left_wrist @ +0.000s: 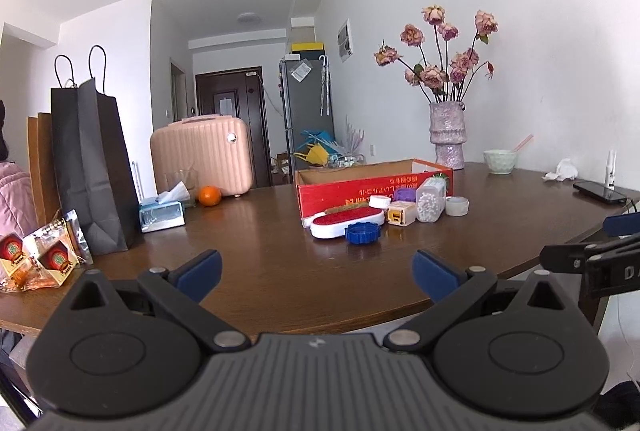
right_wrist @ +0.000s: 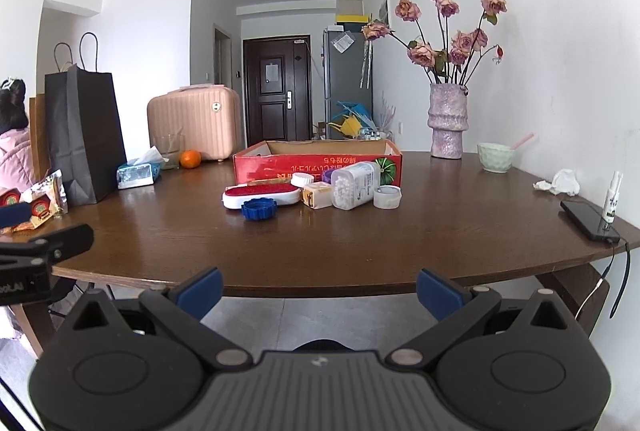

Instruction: Organize rigid objects

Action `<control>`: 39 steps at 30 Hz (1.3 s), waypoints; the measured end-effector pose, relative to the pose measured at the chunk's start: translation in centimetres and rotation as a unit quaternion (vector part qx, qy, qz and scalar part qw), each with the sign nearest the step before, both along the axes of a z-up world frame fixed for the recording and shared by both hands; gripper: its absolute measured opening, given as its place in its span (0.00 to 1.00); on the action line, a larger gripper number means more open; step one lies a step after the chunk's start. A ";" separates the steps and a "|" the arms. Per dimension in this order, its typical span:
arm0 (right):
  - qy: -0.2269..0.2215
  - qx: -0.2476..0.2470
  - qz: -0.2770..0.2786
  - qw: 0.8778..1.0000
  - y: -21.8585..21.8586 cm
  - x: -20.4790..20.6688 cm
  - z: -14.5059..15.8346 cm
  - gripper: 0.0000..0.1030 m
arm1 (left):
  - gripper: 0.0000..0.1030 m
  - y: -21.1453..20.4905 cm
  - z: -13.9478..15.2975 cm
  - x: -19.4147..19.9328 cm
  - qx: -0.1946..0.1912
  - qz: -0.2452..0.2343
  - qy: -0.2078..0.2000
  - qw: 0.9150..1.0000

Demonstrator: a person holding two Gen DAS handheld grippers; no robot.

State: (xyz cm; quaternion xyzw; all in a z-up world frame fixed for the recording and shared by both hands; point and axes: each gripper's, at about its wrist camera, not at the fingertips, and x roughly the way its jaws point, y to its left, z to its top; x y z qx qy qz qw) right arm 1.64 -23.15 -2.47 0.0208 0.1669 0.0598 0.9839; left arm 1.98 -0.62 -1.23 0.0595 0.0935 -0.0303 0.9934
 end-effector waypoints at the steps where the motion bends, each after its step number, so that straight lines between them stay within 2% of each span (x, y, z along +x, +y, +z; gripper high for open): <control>1: 0.000 0.002 -0.001 1.000 -0.1 0.1 0.0 1.00 | 1.00 -0.1 -0.1 0.2 0.001 -0.001 0.002 1.000; 7: 0.006 0.012 -0.011 1.000 -0.8 1.1 -0.4 1.00 | 1.00 -0.7 -0.4 1.6 0.008 -0.004 0.010 1.000; 11: 0.030 0.027 -0.023 0.999 -1.8 2.5 -1.2 1.00 | 1.00 -1.0 -0.8 3.2 0.013 -0.008 0.027 1.000; 15: 0.037 0.029 -0.030 0.998 -2.3 4.0 -1.4 1.00 | 1.00 -1.2 -1.1 5.8 0.019 -0.019 0.052 0.998; 18: 0.037 0.007 -0.032 0.999 -3.2 7.5 -0.8 1.00 | 1.00 -1.6 -1.3 8.8 0.027 -0.019 0.069 0.997; 19: 0.037 0.007 -0.032 0.999 -3.2 7.5 -0.8 1.00 | 1.00 -1.8 -1.3 10.0 0.029 -0.021 0.079 0.996; 20: 0.035 -0.010 -0.036 0.999 -3.8 9.9 -0.4 1.00 | 1.00 -2.0 -1.2 11.1 0.028 -0.026 0.085 0.996; 24: 0.030 -0.031 -0.043 0.998 -4.6 13.7 -0.1 1.00 | 1.00 -2.5 -0.4 16.1 0.006 -0.039 0.099 0.994; 25: 0.048 -0.037 -0.029 0.998 -5.2 17.0 -0.5 1.00 | 1.00 -2.7 -0.3 17.7 -0.001 -0.033 0.113 0.993; 27: 0.062 -0.033 -0.020 0.997 -5.6 18.5 -0.7 1.00 | 1.00 -3.0 -0.5 21.0 -0.019 -0.015 0.145 0.989; 28: 0.099 -0.010 0.022 0.995 -6.7 22.3 -1.3 1.00 | 1.00 -3.2 -0.7 22.4 -0.026 -0.009 0.158 0.987; 29: 0.099 -0.010 0.022 0.995 -6.7 22.3 -1.3 1.00 | 0.99 -3.5 -0.9 23.6 -0.031 -0.006 0.166 0.986; 31: 0.137 0.001 0.046 0.990 -7.4 25.6 -1.5 1.00 | 0.93 -4.1 -1.4 26.0 -0.029 0.001 0.176 0.984; 33: 0.127 -0.014 0.039 0.991 -7.8 27.8 -1.6 1.00 | 0.87 -4.9 -1.9 27.6 -0.027 0.003 0.183 0.983; 34: 0.122 -0.041 0.028 0.991 -7.9 30.2 -1.7 0.97 | 0.85 -5.2 -2.1 28.3 -0.028 0.001 0.187 0.982; 35: 0.123 -0.045 0.024 0.991 -8.0 31.4 -1.7 0.88 | 0.80 -5.5 -2.4 28.8 -0.030 -0.002 0.191 0.981; 37: 0.139 -0.038 0.027 0.989 -8.2 33.8 -1.8 0.79 | 0.78 -6.1 -2.8 29.9 -0.030 -0.002 0.203 0.979; 38: 0.139 -0.038 0.027 0.989 -8.2 33.8 -1.8 0.78 | 0.77 -6.3 -3.0 30.5 -0.030 -0.002 0.207 0.978; 39: 0.146 -0.037 0.038 0.988 -8.2 34.8 -2.0 0.77 | 0.72 -6.5 -3.2 30.8 -0.031 -0.002 0.212 0.977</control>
